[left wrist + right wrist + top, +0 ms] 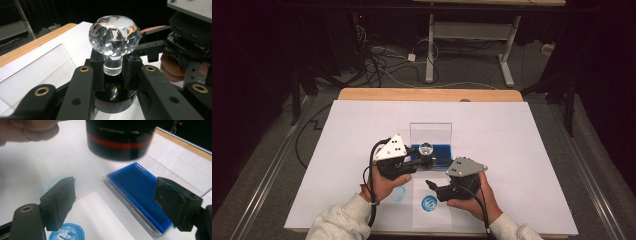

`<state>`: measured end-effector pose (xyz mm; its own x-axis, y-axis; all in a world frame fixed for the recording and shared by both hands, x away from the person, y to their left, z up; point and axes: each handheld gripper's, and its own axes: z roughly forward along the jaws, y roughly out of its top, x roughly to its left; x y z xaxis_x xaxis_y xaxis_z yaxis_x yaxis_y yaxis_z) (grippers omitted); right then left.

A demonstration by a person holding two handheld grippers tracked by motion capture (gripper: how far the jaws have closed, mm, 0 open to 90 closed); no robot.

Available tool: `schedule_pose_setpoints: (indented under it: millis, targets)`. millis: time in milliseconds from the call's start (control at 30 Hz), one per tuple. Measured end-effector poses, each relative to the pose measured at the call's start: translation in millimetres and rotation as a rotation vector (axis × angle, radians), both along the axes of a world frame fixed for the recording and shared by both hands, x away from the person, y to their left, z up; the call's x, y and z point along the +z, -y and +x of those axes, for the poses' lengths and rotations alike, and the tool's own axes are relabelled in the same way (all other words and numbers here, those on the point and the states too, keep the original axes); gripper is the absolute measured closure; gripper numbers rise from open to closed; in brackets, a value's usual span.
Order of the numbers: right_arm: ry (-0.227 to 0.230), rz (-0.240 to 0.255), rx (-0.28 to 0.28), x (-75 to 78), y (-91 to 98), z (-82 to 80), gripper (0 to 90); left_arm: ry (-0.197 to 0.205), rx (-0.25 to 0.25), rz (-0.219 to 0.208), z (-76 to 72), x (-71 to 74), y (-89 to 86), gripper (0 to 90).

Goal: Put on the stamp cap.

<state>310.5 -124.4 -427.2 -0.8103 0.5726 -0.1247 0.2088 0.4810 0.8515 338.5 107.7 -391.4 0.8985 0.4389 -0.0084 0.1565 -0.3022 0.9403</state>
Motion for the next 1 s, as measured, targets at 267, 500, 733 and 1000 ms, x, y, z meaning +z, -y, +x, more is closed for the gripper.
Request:
schedule_pose_setpoints:
  millis: [267, 500, 733, 1000]
  targets:
    - [0.042, -0.028, -0.019, 3.9, 16.4, -3.7, 19.5, 0.009, 0.042, 0.009, 3.0, 3.0, -16.3, 72.2]
    - [0.047, -0.018, -0.059, 8.2, 37.1, -4.3, 20.0, 0.027, 0.084, 0.061, 6.6, -1.1, -30.8, 72.2]
    - [0.050, -0.025, -0.112, 7.9, 64.2, -8.4, 20.6, 0.019, 0.121, 0.083, 14.9, -9.1, -49.2, 72.1]
    - [0.042, -0.032, -0.178, 4.8, 96.0, -12.1, 20.7, 0.000, 0.139, 0.149, 22.9, -23.6, -54.4, 72.1]
